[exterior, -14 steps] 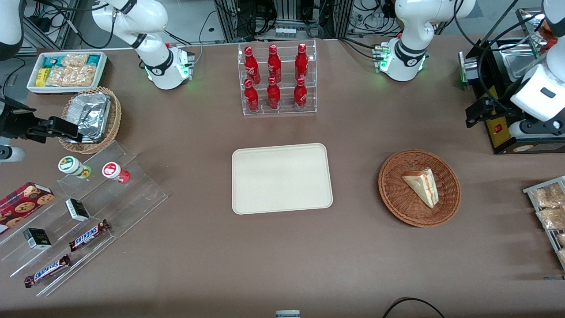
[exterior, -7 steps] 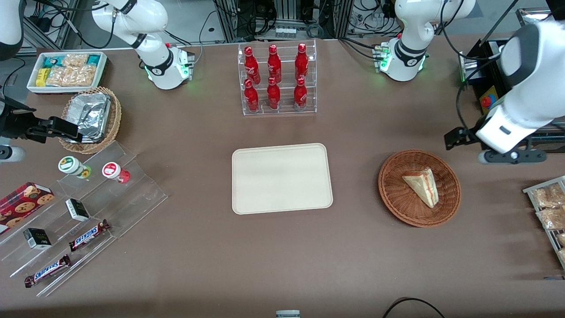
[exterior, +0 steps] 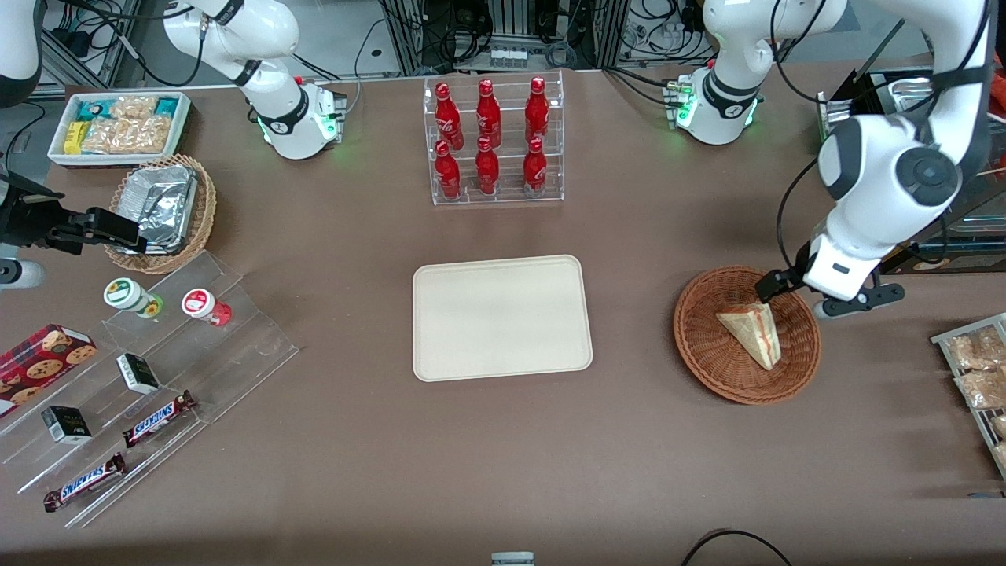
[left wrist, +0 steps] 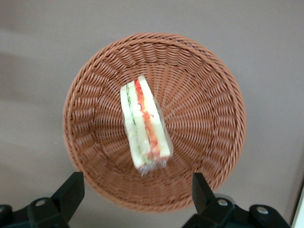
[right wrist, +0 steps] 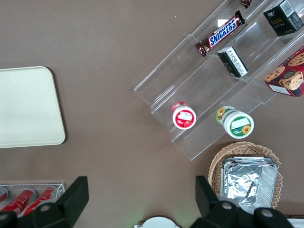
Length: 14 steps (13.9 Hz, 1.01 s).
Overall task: Place sandwich from basket to tray
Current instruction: 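Lower the open left gripper around the wrapped sandwich and close it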
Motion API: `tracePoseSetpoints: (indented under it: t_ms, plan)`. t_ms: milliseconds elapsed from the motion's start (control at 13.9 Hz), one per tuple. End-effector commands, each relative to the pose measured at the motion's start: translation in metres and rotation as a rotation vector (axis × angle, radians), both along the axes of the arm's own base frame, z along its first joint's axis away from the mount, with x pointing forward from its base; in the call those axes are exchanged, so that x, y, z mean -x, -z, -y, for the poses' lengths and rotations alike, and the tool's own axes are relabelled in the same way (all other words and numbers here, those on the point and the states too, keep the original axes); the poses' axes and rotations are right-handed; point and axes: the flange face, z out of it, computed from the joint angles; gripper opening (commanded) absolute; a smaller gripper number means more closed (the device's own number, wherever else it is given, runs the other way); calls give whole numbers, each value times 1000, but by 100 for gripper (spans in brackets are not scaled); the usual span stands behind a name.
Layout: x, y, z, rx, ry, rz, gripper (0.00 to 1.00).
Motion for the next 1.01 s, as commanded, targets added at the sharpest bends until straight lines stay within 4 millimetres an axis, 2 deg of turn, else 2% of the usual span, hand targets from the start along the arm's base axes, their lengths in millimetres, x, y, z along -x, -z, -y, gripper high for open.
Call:
tracePoseSetpoints:
  t_ms: [0,577,938]
  plan:
    - [-10,24,1,6,-118,10,100]
    - [-18,82,4,16,-174,11,100]
    - [-13,101,3,11,-173,-21,99]
